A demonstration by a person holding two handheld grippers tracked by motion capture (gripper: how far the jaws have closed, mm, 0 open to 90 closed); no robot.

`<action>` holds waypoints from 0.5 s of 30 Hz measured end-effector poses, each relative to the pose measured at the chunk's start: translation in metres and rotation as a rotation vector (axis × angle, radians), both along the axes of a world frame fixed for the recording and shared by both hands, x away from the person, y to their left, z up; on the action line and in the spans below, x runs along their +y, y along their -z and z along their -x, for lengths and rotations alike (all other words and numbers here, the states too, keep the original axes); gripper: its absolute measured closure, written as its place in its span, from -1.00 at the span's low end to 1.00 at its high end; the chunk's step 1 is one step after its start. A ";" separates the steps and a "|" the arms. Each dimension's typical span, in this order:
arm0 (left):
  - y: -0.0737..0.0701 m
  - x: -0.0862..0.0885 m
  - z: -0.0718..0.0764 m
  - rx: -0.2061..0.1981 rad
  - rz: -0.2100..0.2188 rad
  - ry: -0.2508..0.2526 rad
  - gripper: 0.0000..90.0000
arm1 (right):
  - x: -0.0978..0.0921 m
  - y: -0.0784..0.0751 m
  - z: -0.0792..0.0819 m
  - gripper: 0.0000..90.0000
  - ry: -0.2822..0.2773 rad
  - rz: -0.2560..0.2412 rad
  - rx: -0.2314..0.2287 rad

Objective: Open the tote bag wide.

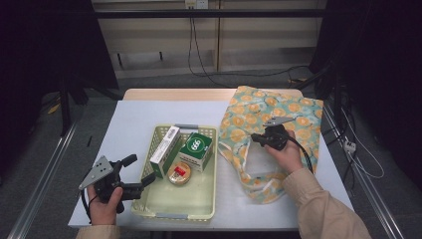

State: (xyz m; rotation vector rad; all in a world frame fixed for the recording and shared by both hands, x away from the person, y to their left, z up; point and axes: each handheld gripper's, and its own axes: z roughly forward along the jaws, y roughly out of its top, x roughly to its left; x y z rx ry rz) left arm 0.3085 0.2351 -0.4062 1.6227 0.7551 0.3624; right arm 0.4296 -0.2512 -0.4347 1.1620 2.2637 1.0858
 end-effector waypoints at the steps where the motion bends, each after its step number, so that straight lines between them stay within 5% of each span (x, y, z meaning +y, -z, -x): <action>1: 0.000 0.000 0.000 0.000 0.000 -0.001 -0.91 | 0.002 0.001 -0.001 1.00 0.003 0.002 0.001; 7: 0.000 0.000 0.000 0.000 -0.002 0.001 -0.91 | 0.012 0.013 -0.003 0.94 0.003 -0.025 0.049; 9: -0.001 0.000 0.001 -0.001 -0.001 0.001 -0.91 | 0.014 0.012 0.000 0.51 -0.040 -0.026 0.046; 11: -0.001 0.000 0.001 -0.004 -0.003 0.002 -0.91 | 0.015 0.006 0.008 0.23 -0.047 0.039 0.018; 15: 0.000 0.000 0.002 0.001 -0.010 -0.002 -0.91 | 0.009 -0.012 0.035 -0.01 -0.091 0.006 -0.002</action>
